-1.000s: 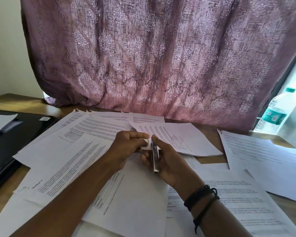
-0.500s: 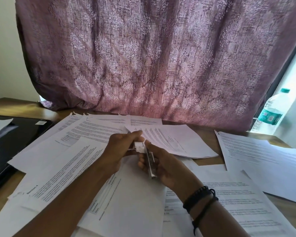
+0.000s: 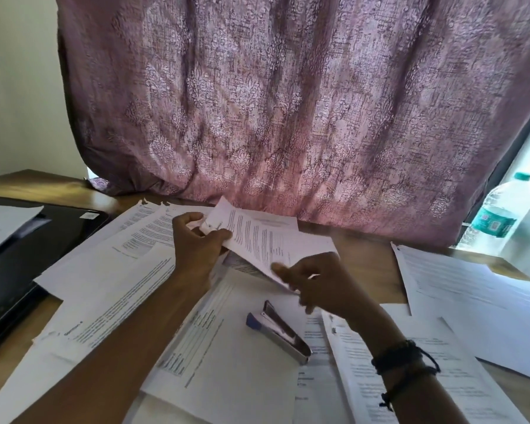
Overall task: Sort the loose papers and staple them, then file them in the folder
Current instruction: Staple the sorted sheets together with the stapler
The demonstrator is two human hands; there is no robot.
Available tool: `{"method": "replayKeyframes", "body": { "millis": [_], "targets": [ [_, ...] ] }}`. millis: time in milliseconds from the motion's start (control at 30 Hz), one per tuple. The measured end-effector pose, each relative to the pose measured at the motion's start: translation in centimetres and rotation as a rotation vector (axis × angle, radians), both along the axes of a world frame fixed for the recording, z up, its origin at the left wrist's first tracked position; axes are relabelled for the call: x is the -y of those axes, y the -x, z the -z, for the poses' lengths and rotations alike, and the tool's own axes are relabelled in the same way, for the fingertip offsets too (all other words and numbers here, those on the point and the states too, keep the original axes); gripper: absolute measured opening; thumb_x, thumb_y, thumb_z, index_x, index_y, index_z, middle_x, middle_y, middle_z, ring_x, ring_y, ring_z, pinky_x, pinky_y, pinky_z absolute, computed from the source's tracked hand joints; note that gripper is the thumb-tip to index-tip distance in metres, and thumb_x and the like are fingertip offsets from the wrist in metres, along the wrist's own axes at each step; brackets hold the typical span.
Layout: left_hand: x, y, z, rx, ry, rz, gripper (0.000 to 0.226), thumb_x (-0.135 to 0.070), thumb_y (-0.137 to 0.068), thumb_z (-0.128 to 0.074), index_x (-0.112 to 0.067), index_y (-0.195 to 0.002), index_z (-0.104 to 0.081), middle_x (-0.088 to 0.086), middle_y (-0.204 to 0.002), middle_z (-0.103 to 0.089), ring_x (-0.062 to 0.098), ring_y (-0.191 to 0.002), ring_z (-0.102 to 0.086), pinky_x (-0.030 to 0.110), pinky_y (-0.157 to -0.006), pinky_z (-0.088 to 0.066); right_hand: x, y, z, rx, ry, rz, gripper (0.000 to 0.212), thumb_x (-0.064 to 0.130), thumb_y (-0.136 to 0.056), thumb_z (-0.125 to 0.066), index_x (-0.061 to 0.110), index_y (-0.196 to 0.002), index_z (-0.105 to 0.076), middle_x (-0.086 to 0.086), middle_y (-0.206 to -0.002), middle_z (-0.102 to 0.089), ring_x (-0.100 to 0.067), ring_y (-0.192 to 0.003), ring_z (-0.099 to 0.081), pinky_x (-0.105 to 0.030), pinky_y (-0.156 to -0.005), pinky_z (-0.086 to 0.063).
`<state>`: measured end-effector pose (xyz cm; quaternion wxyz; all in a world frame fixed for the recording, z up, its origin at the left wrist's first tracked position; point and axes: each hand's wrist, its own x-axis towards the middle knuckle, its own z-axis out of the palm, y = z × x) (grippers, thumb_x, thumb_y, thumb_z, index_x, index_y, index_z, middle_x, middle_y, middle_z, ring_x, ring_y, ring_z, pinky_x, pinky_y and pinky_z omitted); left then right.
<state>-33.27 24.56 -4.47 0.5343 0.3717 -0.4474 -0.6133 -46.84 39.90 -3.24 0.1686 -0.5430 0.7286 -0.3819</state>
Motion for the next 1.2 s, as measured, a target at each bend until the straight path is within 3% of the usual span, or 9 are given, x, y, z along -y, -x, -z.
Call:
{"method": "replayKeyframes", "body": {
  "millis": [167, 333, 400, 467, 567, 733, 833, 1000, 1200],
  "targets": [
    [-0.1, -1.2, -2.1, -0.202, 0.083, 0.039, 0.021, 0.0, -0.089, -0.061, -0.011, -0.106, -0.064, 0.011, -0.111, -0.069, 0.026, -0.099, -0.067, 0.037, -0.08, -0.057, 0.7, 2.3, 1.0, 0.209, 0.36, 0.229, 0.011, 0.016, -0.093, -0.061, 0.017, -0.083, -0.065, -0.015, -0.075, -0.065, -0.015, -0.058, -0.061, -0.03, -0.052, -0.054],
    [-1.6, -3.4, -7.9, -0.21, 0.386, 0.006, 0.011, -0.012, -0.094, -0.057, -0.018, -0.094, -0.066, 0.005, -0.095, -0.072, 0.026, -0.091, -0.069, 0.046, -0.086, -0.056, 1.2, 2.2, 1.8, 0.154, 0.453, 0.241, 0.029, -0.001, -0.095, -0.051, 0.027, -0.1, -0.056, 0.013, -0.097, -0.064, 0.005, -0.086, -0.063, -0.024, -0.077, -0.054],
    [-2.5, -4.1, -10.4, -0.182, 0.512, -0.002, 0.01, -0.015, -0.094, -0.057, -0.02, -0.09, -0.065, -0.002, -0.085, -0.073, 0.02, -0.083, -0.07, 0.042, -0.079, -0.057, 1.3, 1.9, 2.0, 0.156, 0.467, 0.205, 0.02, 0.006, -0.096, -0.054, 0.017, -0.113, -0.056, 0.006, -0.108, -0.064, 0.002, -0.098, -0.062, -0.023, -0.086, -0.05],
    [-3.6, -5.1, -12.9, -0.157, 0.637, -0.005, 0.01, -0.016, -0.094, -0.057, -0.023, -0.09, -0.064, -0.006, -0.081, -0.073, 0.015, -0.079, -0.07, 0.035, -0.074, -0.059, 1.3, 1.0, 2.0, 0.173, 0.456, 0.156, 0.044, 0.03, -0.094, -0.059, 0.01, -0.132, -0.049, -0.003, -0.132, -0.056, -0.015, -0.119, -0.056, -0.029, -0.099, -0.045],
    [-5.2, -6.7, -15.4, -0.091, 0.761, -0.03, 0.012, -0.016, -0.094, -0.057, -0.026, -0.093, -0.063, -0.01, -0.083, -0.073, 0.013, -0.08, -0.071, 0.028, -0.071, -0.059, 1.1, -0.2, 1.8, 0.165, 0.448, 0.16, 0.074, 0.054, -0.082, -0.06, 0.026, -0.146, -0.035, 0.018, -0.146, -0.04, -0.008, -0.13, -0.044, -0.031, -0.107, -0.039],
    [-6.4, -9.0, -16.4, 0.033, 0.813, -0.042, 0.011, -0.018, -0.095, -0.056, -0.024, -0.101, -0.062, -0.002, -0.099, -0.072, 0.018, -0.088, -0.071, 0.033, -0.076, -0.059, 0.7, -0.4, 1.3, 0.33, 0.471, 0.028, 0.066, 0.057, -0.081, -0.069, 0.045, -0.139, -0.039, 0.018, -0.136, -0.054, -0.014, -0.125, -0.055, -0.047, -0.099, -0.049],
    [-6.0, -10.2, -16.3, 0.101, 0.767, -0.019, 0.016, -0.02, -0.095, -0.056, -0.017, -0.109, -0.061, 0.002, -0.1, -0.072, 0.022, -0.087, -0.071, 0.037, -0.077, -0.059, 0.1, -0.2, 0.6, 0.536, 0.44, -0.096, 0.068, 0.05, -0.074, -0.074, 0.023, -0.131, -0.051, 0.003, -0.115, -0.071, -0.024, -0.107, -0.068, -0.045, -0.083, -0.058],
    [-5.1, -11.6, -15.3, 0.201, 0.699, -0.053, 0.008, -0.02, -0.096, -0.054, -0.025, -0.095, -0.06, -0.009, -0.086, -0.071, 0.005, -0.07, -0.07, 0.015, -0.057, -0.054, -0.2, -1.4, 0.1, 0.672, 0.362, -0.24, 0.033, 0.016, -0.087, -0.064, 0.011, -0.119, -0.059, -0.01, -0.104, -0.074, -0.032, -0.094, -0.071, -0.046, -0.072, -0.06],
    [-2.9, -13.0, -11.8, 0.181, 0.416, 0.051, 0.016, -0.016, -0.089, -0.064, -0.02, -0.105, -0.062, -0.003, -0.097, -0.072, 0.015, -0.086, -0.071, 0.025, -0.069, -0.058, 0.4, -2.8, 0.4, 0.789, 0.351, -0.184, 0.031, 0.012, -0.089, -0.061, 0.005, -0.119, -0.062, -0.016, -0.11, -0.072, -0.039, -0.097, -0.069, -0.052, -0.083, -0.057]
  ]
}}
